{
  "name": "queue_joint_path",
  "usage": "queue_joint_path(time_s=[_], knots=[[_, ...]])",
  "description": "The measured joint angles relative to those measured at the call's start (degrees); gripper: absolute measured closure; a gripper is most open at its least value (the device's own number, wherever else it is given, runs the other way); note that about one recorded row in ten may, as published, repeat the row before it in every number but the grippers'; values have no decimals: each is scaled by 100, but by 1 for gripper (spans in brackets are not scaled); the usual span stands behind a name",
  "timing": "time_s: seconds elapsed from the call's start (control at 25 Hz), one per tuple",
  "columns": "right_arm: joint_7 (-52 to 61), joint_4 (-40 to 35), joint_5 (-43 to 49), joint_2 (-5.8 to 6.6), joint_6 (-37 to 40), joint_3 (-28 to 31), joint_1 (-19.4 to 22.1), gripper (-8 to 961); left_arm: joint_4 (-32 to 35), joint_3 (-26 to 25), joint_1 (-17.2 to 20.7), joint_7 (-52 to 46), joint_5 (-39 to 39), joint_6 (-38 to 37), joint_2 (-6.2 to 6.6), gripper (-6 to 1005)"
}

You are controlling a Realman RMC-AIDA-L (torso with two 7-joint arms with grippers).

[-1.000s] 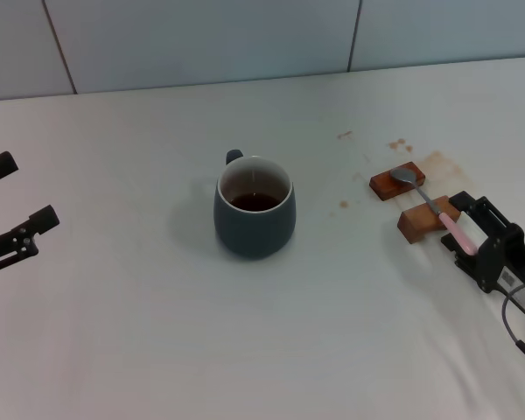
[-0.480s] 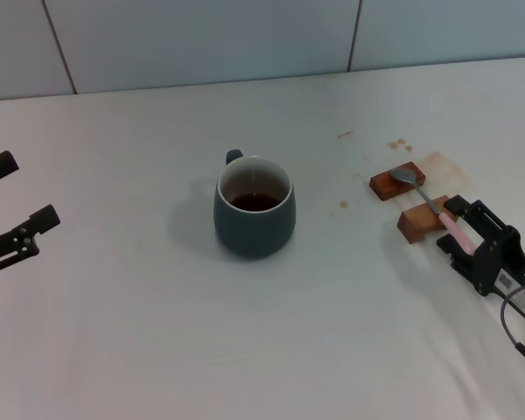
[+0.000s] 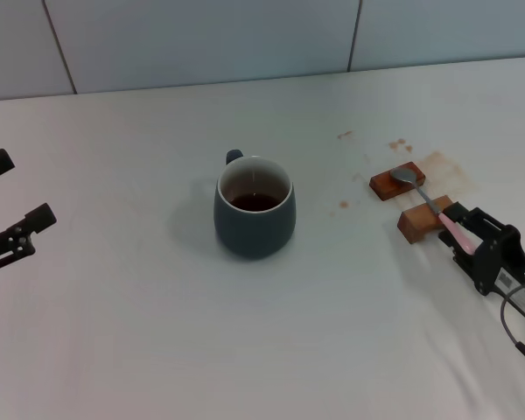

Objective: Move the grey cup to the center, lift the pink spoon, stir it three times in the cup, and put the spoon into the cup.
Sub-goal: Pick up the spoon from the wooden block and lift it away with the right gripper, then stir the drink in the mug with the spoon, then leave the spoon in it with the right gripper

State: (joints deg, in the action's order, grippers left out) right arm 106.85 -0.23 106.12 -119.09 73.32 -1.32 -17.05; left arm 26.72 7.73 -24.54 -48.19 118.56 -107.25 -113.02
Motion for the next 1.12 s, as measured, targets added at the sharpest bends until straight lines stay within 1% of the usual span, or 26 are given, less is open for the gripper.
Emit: queue_joint_path(time_s=[0.16, 0.36, 0.44, 0.48, 0.52, 0.64, 0.68, 0.72, 0.76, 0.84, 0.88, 0.92, 1.04, 1.08, 1.12], knots=[[-24, -28, 6, 0, -3, -14, -14, 400, 0, 0, 17, 1, -57, -18, 0, 152], [-185, -91, -10, -7, 41, 19, 29, 614, 0, 0, 46, 3, -127, -59, 4, 152], [-324, -92, -19, -11, 77, 25, 28, 758, 0, 0, 51, 3, -129, -62, 5, 152], [-697, -98, -28, -17, 202, 41, 7, 830, 0, 0, 59, 3, -145, -78, 7, 152], [-697, -98, -28, -17, 202, 41, 7, 832, 0, 0, 59, 3, -145, -78, 7, 152], [-1704, -176, -43, -20, 547, 254, -25, 840, 0, 0, 60, 3, -152, -92, 2, 152], [-2847, -287, -46, -17, 983, 710, -51, 842, -9, 0, 62, 2, -164, -98, 0, 152], [-2847, -287, -46, -17, 983, 710, -51, 842, -9, 0, 62, 2, -164, -98, 0, 152], [-3314, -345, -47, -9, 1211, 936, -75, 842, -22, 0, 63, -1, -180, -98, -2, 152], [-4185, -602, -47, 9, 1837, 1375, -201, 842, -41, 0, 68, -13, -204, -99, -14, 152], [-4611, -996, -47, 49, 2523, 1603, -379, 842, -44, 0, 69, -24, -212, -99, -25, 152], [-4611, -996, -47, 49, 2523, 1603, -379, 842, -46, 0, 70, -36, -217, -98, -38, 152], [-4483, -1806, -48, 233, 3578, 1625, -739, 842, -51, 0, 58, -51, -219, -64, -84, 152], [-3896, -2412, -49, 384, 4180, 1543, -1002, 842, -56, 0, 51, -51, -219, -33, -115, 152], [-3896, -2412, -49, 384, 4180, 1543, -1002, 842, -56, 0, 51, -51, -219, -33, -115, 152]])
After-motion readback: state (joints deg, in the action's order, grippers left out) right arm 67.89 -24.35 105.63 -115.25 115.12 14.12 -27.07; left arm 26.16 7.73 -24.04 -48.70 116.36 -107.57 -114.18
